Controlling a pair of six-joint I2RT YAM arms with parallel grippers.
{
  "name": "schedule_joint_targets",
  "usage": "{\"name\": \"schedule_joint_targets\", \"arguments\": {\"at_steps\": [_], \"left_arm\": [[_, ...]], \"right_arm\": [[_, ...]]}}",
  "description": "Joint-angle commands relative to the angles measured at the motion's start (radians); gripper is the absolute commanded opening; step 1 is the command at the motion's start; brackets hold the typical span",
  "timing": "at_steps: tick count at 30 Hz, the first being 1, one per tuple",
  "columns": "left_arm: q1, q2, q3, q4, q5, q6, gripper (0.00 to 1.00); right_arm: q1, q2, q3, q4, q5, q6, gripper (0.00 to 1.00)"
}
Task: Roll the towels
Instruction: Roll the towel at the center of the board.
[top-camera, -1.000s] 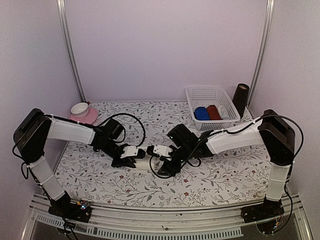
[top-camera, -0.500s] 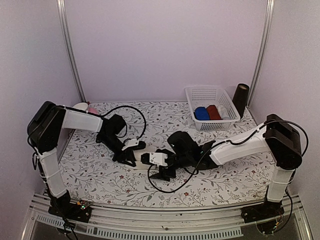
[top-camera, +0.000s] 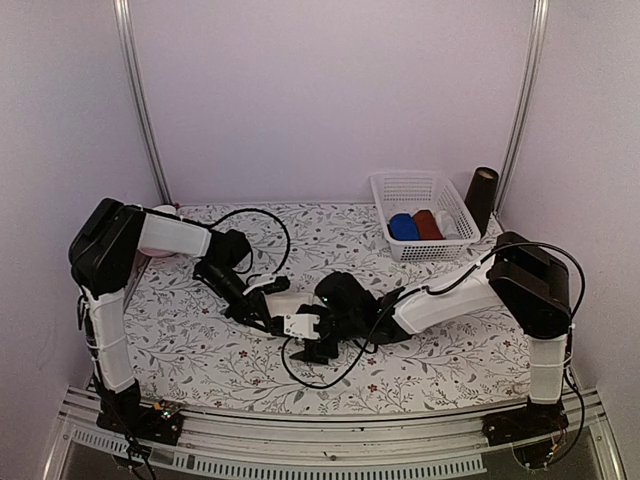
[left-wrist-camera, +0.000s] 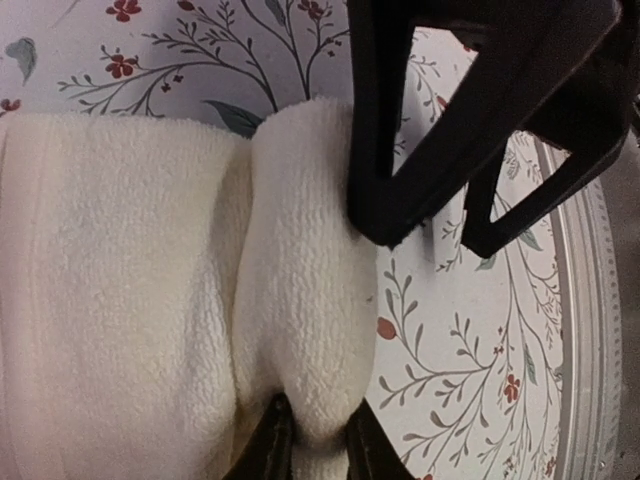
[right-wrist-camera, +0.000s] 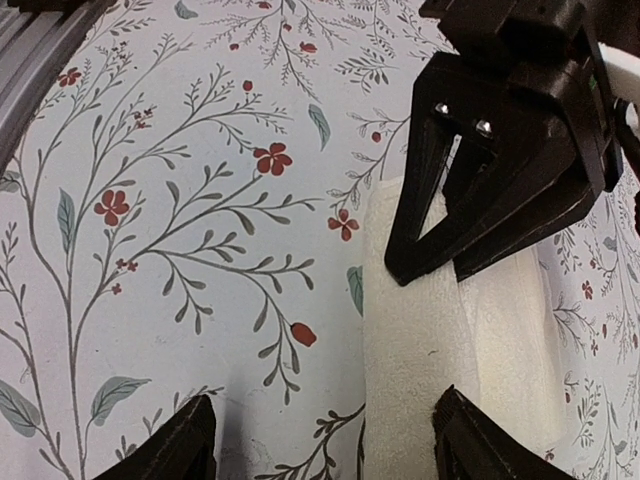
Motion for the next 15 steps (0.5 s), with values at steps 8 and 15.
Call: {"name": "schedule_joint_targets", "arguments": {"at_steps": [8, 15], "left_arm": [[0.003, 0.106, -0.017, -0.083, -0.166, 0.017, 0.21], [0.003, 0.122, 0.008, -0.098, -0.169, 0.014, 0.22]], "right_arm": [[-0.002, 0.081, 0.065, -0.018, 0.15, -0.001, 0.73], [-0.002, 0.053, 0.028, 0.005, 0.141, -0.02, 0.73]]}}
